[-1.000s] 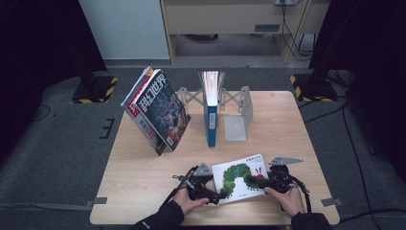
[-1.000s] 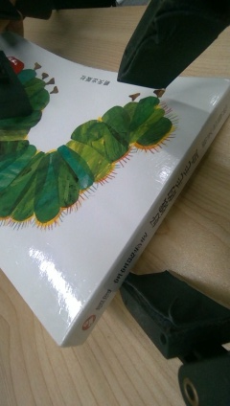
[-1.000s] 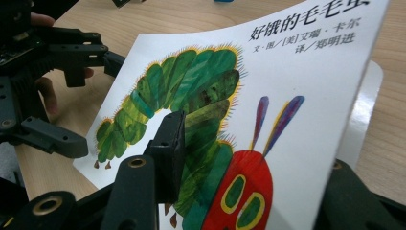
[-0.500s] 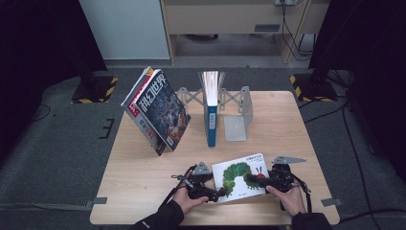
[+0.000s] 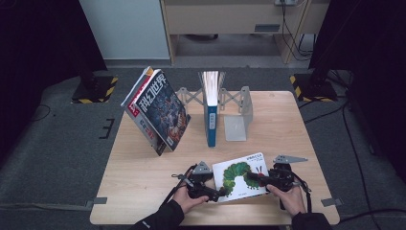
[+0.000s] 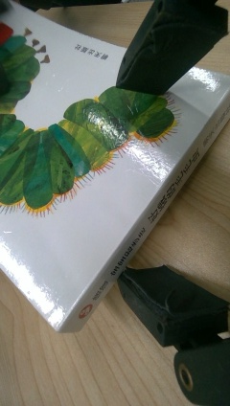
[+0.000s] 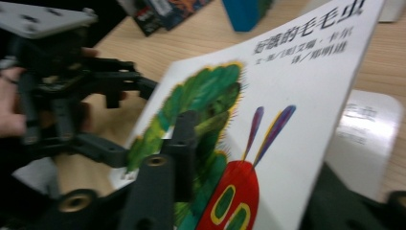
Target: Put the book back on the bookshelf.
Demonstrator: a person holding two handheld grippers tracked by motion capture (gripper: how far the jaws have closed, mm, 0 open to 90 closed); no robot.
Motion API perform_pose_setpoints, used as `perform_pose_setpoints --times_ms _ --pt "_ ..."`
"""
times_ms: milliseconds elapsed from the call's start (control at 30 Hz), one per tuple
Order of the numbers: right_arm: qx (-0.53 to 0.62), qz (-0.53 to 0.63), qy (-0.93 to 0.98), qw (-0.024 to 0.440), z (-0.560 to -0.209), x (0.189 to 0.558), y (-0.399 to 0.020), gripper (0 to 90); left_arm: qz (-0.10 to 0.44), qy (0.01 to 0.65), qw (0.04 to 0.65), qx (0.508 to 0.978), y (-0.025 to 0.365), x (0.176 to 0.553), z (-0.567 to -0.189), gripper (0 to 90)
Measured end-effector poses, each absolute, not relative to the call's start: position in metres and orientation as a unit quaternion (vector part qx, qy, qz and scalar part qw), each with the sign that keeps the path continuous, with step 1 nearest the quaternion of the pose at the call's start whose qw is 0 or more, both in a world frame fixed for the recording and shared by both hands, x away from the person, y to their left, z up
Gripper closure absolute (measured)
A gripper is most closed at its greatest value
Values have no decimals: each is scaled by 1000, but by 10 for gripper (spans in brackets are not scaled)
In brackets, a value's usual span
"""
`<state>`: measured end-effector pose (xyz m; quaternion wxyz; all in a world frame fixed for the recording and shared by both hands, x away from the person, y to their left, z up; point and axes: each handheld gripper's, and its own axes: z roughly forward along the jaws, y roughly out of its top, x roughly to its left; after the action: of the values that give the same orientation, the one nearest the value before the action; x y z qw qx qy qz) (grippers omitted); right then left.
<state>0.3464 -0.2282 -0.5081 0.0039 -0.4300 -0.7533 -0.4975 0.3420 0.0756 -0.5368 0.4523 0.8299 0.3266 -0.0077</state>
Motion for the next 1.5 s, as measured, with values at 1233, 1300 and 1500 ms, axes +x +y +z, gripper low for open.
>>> perform_pose_setpoints --times_ms 1233,1300,1500 --pt "-462 -401 -788 -73 -523 347 -224 257 -14 318 455 832 78 345 -537 134" --pt "-456 -407 -788 -77 -523 347 -224 277 -13 318 454 832 78 345 -537 137" --pt "-456 -415 -784 -76 -522 347 -227 343 -7 321 452 832 78 345 -537 151"
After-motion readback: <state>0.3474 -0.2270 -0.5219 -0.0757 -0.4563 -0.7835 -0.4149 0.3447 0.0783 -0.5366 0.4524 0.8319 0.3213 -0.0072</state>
